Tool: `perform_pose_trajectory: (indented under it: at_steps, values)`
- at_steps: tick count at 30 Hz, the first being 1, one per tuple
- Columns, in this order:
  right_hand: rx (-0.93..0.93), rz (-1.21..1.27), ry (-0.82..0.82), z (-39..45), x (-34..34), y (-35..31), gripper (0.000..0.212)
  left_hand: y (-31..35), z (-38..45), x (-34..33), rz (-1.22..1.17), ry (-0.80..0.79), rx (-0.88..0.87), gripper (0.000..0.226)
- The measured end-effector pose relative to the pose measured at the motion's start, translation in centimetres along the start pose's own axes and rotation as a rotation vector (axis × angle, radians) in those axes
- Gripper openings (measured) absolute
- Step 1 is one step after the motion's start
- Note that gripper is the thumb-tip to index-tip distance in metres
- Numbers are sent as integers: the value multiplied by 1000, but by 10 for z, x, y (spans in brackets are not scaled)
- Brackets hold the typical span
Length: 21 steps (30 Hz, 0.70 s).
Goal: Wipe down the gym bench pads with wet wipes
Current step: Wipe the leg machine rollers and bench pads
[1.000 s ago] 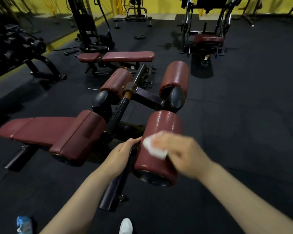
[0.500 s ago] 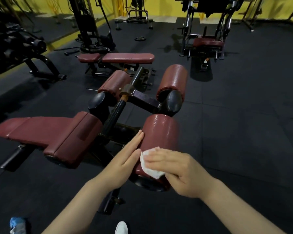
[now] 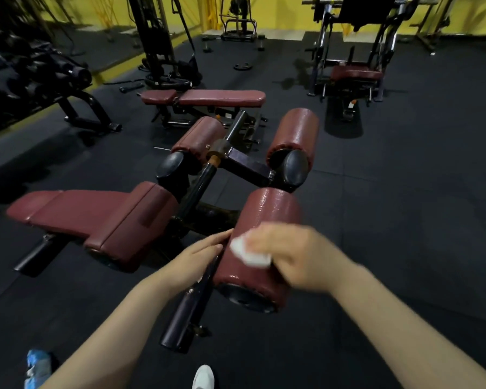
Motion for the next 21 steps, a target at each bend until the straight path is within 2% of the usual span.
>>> perform_pose_trajectory:
  at_steps: [3,5,7,10,12,13,15,18,20,21]
  values:
    - [-376,-56,80,19,25,81,44,28,-3,5,77,26,-102,41]
    - [-450,-34,92,17,23,86,46,38,-8,-3,103,-8,-147,42]
    - [-291,12,100,6,13,45,48,33,-12,-12,110,-12,-149,42]
    - [83,58,8,-27,-9,-37,47,22,-14,-15,41,18,-136,43]
    - [215,10,-55,-31,-12,-48,45,17,-13,-14,28,19,-126,43]
    - [216,-34,-52,-24,-8,-37,46,14,-12,-11,4,28,-111,43]
    - [59,-113,-1,-1,6,4,49,5,-10,-8,-48,45,-70,38]
    - [-324,-80,65,20,25,75,49,-15,-12,-8,-143,66,23,33]
    - [-367,-57,74,17,20,74,47,-23,-12,-9,-194,58,64,33]
    - [-312,-37,68,14,15,59,47,-22,-12,-9,-195,58,72,33]
Point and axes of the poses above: each hand's wrist, its own z-axis towards the middle knuckle, its own x-axis out of the back of the hand, y = z × x, the point moved 10 cm from there along z, towards the middle knuckle, and after that the axes turned 12 degrees about -z, right-handed, at the moved point
